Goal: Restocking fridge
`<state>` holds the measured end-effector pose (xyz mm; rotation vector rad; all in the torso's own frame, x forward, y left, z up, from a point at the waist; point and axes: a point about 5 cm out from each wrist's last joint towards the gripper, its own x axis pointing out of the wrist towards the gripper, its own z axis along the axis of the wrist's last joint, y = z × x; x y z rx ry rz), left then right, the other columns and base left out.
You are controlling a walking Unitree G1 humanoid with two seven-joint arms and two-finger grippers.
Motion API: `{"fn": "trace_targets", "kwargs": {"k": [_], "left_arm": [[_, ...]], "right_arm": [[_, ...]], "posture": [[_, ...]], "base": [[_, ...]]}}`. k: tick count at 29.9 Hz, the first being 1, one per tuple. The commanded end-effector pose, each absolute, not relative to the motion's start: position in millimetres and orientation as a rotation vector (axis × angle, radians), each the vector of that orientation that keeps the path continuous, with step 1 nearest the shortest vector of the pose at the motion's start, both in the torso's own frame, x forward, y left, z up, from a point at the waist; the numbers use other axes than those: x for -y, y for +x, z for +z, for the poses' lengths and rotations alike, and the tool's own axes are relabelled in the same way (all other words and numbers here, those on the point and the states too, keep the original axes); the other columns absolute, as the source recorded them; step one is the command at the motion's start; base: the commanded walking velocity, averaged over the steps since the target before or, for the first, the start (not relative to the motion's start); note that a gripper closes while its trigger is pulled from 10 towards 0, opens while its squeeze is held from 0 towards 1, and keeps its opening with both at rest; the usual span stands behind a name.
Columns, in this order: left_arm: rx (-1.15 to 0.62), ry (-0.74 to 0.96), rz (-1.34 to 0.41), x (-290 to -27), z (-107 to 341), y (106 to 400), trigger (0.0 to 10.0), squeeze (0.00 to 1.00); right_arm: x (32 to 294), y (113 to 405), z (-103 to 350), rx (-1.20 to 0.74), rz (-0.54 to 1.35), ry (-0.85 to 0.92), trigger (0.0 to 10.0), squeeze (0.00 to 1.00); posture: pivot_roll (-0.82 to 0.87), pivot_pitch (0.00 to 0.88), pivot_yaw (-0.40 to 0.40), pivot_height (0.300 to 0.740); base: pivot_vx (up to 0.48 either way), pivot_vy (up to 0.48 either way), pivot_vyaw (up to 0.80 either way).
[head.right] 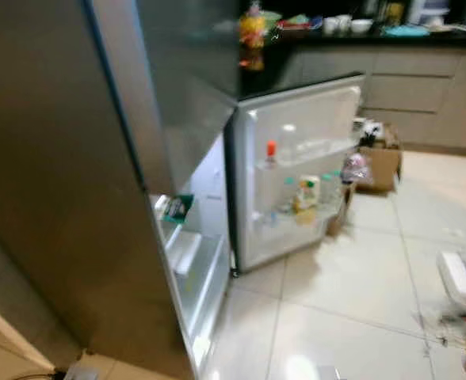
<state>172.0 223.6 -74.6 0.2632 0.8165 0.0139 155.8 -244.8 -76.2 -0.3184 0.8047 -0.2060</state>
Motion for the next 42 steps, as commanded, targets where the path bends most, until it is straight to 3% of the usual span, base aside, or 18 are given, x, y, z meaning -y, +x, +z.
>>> {"fn": "trace_targets", "kwargs": {"k": [1,27,32,42], "left_arm": [[-0.829,0.268,0.018,-226.2,-75.7,168.9,10.0,0.0],[-0.839,0.273,0.009,-225.9,-76.5,169.1,10.0,0.0],[-0.842,0.273,0.002,-225.1,-76.8,169.4,10.0,0.0],[-0.846,0.277,-0.015,-223.9,-77.2,169.6,10.0,0.0]], "right_arm": [[238.8,154.4,-78.0,-0.804,-0.187,-0.315,10.0,0.0],[240.0,152.6,-78.5,-0.808,-0.193,-0.317,10.0,0.0],[240.0,153.4,-77.8,-0.797,-0.201,-0.29,10.0,0.0],[238.4,151.9,-78.8,-0.802,-0.198,-0.284,10.0,0.0]], "posture": [[-0.1,0.053,0.031,0.74],[-0.11,0.046,0.031,0.74],[-0.11,0.049,0.032,0.74],[-0.11,0.052,0.033,0.74]], "base": [[0.0,0.0,0.8],[0.0,0.0,0.78],[0.0,0.0,0.0],[0.0,-0.396,0.0]]}}
